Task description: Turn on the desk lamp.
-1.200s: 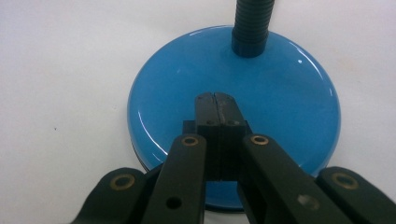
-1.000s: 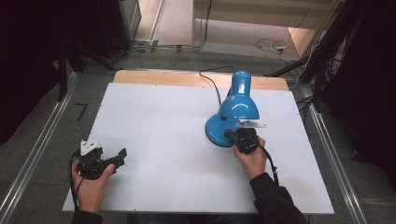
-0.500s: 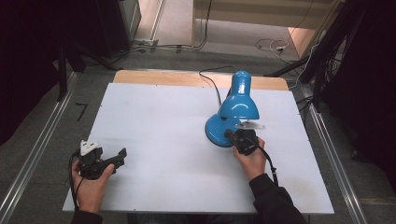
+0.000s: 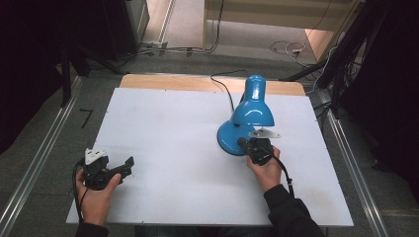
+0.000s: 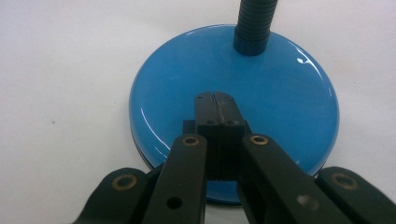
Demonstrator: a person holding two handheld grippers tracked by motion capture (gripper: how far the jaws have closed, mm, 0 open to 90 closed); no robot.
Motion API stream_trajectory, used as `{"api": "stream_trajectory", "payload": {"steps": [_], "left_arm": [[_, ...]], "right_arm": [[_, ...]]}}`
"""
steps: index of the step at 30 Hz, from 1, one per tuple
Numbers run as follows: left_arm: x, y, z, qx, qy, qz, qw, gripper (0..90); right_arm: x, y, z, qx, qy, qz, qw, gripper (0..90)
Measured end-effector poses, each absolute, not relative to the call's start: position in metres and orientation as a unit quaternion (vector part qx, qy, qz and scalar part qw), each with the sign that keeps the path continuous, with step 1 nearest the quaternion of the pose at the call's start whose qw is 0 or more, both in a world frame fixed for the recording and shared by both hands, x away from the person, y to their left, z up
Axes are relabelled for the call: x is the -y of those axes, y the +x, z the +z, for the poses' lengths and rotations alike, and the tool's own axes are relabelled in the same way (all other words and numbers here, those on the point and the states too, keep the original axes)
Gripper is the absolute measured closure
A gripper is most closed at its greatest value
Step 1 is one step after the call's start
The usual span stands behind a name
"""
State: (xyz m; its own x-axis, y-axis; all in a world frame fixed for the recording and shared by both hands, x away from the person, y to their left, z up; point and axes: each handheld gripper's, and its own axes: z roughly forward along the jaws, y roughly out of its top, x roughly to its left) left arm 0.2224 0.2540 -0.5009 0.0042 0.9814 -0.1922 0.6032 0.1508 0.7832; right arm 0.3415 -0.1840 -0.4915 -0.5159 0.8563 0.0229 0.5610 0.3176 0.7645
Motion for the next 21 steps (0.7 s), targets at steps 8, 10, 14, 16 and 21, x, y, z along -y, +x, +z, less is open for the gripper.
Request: {"api": "stream_trajectory", "payload": {"steps": [8,10,14,16,21], "left_arm": [[-0.2545,0.2221,-0.5008,-0.659,0.601,0.253,0.375,12.1],[-0.2546,0.2220,-0.5007,-0.659,0.601,0.253,0.375,12.1],[-0.2538,0.2221,-0.5006,-0.659,0.601,0.253,0.376,12.1],[-0.2538,0.2222,-0.5007,-0.659,0.601,0.253,0.375,12.1],[-0.2549,0.2222,-0.5008,-0.659,0.601,0.253,0.375,12.1]], "right_arm": [[0.1833,0.3399,-0.4930,-0.787,0.444,0.376,0.206,88.3],[0.1835,0.3403,-0.4928,-0.787,0.444,0.376,0.204,88.3],[0.1837,0.3405,-0.4928,-0.787,0.444,0.377,0.204,88.3],[0.1841,0.3410,-0.4925,-0.787,0.445,0.377,0.201,88.3],[0.1854,0.3416,-0.4915,-0.785,0.448,0.380,0.198,88.3]]}}
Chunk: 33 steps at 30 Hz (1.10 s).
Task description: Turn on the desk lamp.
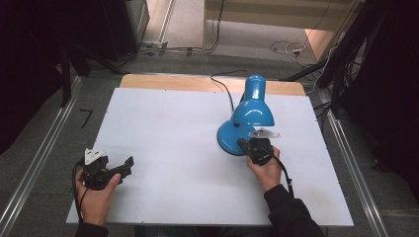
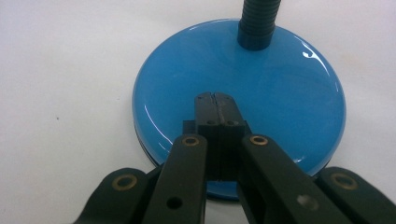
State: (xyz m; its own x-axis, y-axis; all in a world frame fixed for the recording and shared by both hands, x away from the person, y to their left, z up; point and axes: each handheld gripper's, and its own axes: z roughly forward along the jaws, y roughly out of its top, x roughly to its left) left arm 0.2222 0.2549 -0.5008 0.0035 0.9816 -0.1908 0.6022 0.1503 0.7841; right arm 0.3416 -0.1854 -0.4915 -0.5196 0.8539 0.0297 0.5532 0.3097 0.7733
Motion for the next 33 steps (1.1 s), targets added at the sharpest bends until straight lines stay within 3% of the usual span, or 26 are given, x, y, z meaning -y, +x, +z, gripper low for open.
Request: {"api": "stream_trajectory", "payload": {"steps": [28,33], "left_arm": [[-0.2548,0.2220,-0.5006,-0.658,0.601,0.253,0.375,12.1],[-0.2554,0.2222,-0.5009,-0.659,0.600,0.253,0.376,12.1]], "right_arm": [[0.1846,0.3432,-0.4929,-0.783,0.450,0.380,0.200,88.3],[0.1852,0.3429,-0.4919,-0.776,0.450,0.397,0.193,78.9]]}}
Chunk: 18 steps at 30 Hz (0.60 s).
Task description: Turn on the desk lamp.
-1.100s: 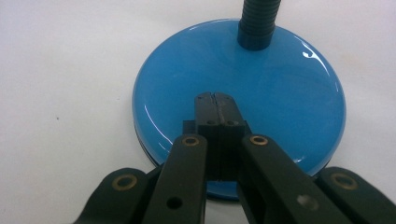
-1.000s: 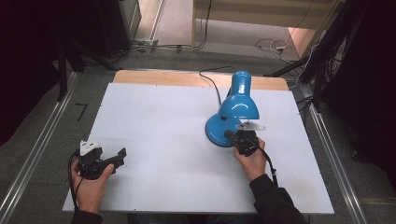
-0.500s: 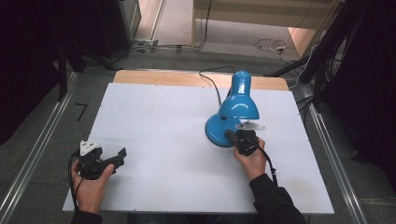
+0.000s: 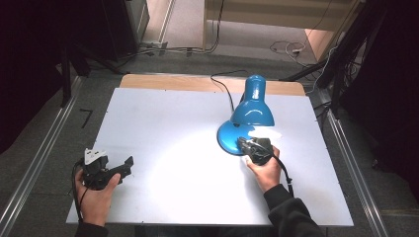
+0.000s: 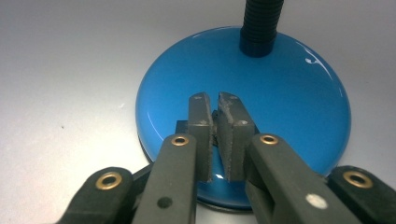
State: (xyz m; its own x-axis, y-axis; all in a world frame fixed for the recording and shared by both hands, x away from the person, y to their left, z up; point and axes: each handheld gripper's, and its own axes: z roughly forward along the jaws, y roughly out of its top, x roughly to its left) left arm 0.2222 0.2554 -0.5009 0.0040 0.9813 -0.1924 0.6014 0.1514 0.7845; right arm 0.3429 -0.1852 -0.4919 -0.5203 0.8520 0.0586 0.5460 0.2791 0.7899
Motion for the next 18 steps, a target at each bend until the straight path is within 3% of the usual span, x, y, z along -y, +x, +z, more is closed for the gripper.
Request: {"api": "stream_trajectory", "payload": {"steps": [4,9,18], "left_arm": [[-0.255,0.222,-0.501,-0.659,0.600,0.253,0.377,12.1],[-0.255,0.222,-0.501,-0.659,0.601,0.253,0.375,12.1],[-0.255,0.222,-0.501,-0.659,0.601,0.253,0.375,12.1]], "right_arm": [[0.187,0.342,-0.489,-0.772,0.453,0.405,0.187,70.7],[0.194,0.341,-0.484,-0.761,0.467,0.416,0.172,54.4],[0.206,0.340,-0.481,-0.766,0.465,0.410,0.171,38.6]]}}
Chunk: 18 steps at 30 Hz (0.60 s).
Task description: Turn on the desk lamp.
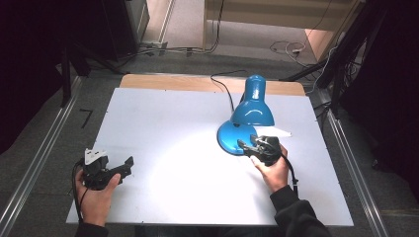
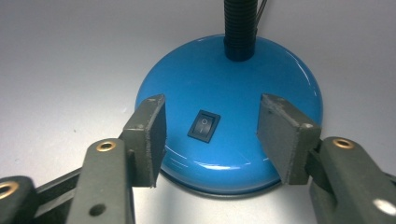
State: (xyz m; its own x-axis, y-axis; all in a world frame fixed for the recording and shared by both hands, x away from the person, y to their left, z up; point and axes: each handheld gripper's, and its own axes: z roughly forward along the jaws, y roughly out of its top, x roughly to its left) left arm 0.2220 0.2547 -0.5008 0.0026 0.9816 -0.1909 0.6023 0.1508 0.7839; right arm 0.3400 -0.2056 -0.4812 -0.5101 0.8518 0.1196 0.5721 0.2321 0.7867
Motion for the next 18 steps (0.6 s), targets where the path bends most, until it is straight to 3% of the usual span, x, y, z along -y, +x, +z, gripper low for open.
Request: {"api": "stream_trajectory", "payload": {"steps": [10,18], "left_arm": [[-0.254,0.222,-0.501,-0.659,0.601,0.253,0.375,12.1],[-0.254,0.222,-0.501,-0.660,0.601,0.252,0.374,12.1]], "right_arm": [[0.222,0.335,-0.481,-0.763,0.472,0.403,0.177,29.1],[0.232,0.332,-0.480,-0.763,0.474,0.398,0.186,27.9]]}}
